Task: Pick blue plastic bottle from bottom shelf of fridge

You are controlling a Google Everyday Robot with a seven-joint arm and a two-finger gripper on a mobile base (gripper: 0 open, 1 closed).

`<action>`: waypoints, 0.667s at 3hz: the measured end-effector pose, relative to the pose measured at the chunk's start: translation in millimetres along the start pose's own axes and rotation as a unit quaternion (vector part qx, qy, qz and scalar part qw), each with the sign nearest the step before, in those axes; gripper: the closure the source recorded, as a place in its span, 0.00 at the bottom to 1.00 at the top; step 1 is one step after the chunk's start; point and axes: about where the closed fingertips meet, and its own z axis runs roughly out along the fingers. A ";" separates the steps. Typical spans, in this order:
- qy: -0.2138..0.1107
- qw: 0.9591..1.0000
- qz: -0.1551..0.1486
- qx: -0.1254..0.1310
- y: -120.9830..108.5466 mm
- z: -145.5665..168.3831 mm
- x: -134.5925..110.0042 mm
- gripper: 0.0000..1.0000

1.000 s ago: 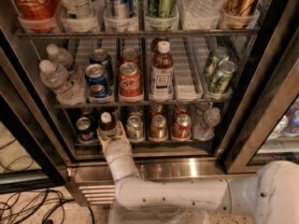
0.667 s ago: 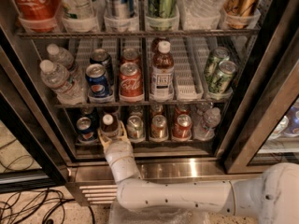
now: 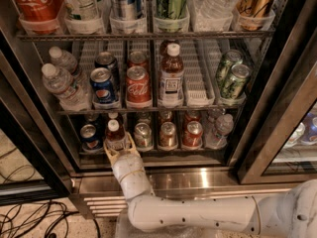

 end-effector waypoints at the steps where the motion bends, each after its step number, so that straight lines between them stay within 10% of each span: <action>1: -0.001 1.000 0.005 -0.005 2.2 -3.2 2.8 1.00; 2: 0.000 1.000 0.005 -0.005 2.2 -3.3 2.8 1.00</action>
Offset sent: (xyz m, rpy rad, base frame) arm -0.0591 -0.0421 0.0181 -0.0611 0.3309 0.3089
